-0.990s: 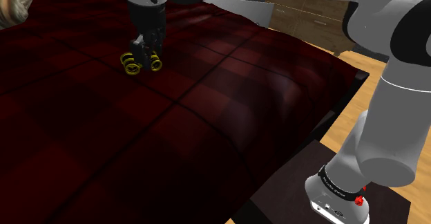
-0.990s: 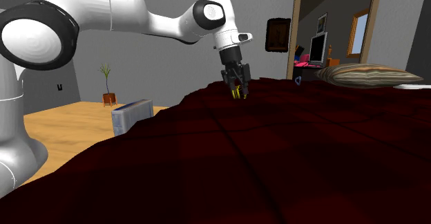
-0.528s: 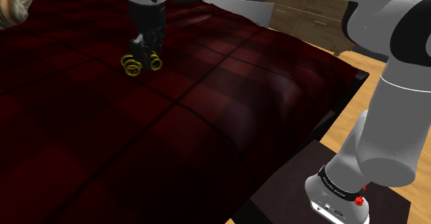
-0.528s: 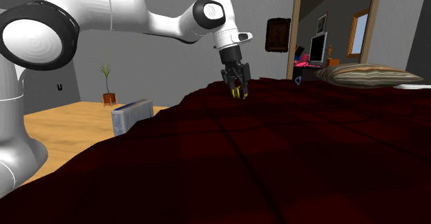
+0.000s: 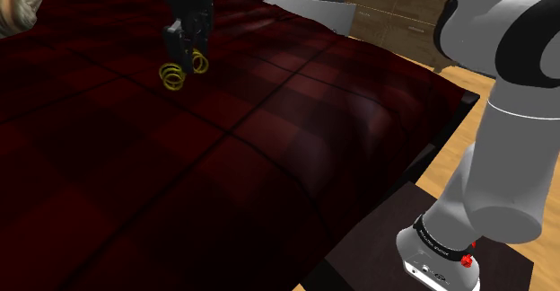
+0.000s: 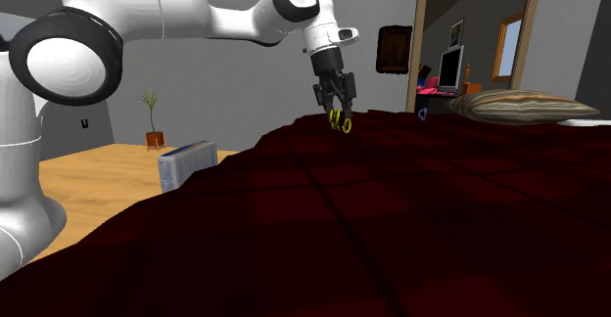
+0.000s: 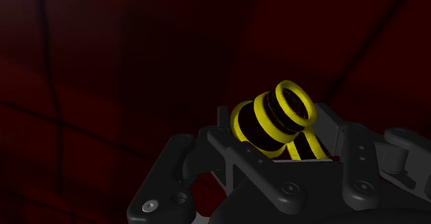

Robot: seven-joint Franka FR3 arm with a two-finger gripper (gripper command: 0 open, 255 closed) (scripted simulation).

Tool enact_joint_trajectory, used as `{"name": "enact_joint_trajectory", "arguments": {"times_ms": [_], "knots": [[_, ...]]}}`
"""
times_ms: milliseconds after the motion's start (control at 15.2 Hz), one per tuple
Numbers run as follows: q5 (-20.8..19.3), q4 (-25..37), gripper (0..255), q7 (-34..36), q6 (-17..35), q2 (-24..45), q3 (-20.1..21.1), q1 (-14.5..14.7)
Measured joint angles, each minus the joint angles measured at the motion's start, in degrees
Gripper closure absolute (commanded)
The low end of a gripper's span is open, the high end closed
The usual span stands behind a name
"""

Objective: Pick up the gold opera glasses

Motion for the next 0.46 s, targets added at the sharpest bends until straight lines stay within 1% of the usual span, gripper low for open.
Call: {"name": "enact_joint_trajectory", "arguments": {"times_ms": [462], "knots": [[-2.6,12.1,255,-1.0,-7.8,4.6,-0.1,3.2]]}}
